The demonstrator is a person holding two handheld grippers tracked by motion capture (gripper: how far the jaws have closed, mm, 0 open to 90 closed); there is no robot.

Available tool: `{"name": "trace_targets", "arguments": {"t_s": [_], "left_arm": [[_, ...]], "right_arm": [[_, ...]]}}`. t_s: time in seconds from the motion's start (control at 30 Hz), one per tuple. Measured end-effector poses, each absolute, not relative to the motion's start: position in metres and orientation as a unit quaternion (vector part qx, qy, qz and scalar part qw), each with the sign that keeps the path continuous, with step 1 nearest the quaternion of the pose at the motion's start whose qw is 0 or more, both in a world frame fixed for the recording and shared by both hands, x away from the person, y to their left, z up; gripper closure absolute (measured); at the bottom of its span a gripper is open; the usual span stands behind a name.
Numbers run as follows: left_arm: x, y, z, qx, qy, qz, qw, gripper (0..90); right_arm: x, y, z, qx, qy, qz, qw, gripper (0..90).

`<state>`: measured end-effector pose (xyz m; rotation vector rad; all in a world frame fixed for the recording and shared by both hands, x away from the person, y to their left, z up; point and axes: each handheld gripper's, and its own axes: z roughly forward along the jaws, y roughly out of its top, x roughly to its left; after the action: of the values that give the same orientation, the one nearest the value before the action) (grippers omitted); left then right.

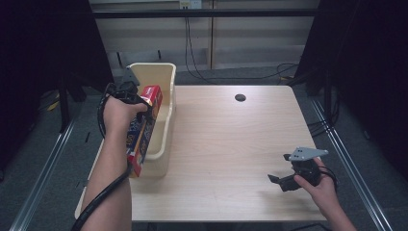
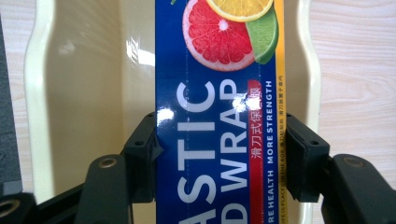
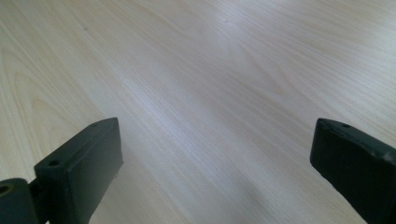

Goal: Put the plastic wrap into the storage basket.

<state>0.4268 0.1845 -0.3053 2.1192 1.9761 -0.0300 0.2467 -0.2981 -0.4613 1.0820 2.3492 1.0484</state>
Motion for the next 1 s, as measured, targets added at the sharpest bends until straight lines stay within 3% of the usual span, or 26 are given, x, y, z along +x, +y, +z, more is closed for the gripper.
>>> {"name": "trace_targets", "arguments": {"t_s": [1.0], "left_arm": [[0.438,0.18,-0.33,0.718,0.691,-0.03,0.081,39.7]], "right_arm": [[0.247,-0.3,-0.463,0.38,0.831,0.37,0.169,2.3]]}}
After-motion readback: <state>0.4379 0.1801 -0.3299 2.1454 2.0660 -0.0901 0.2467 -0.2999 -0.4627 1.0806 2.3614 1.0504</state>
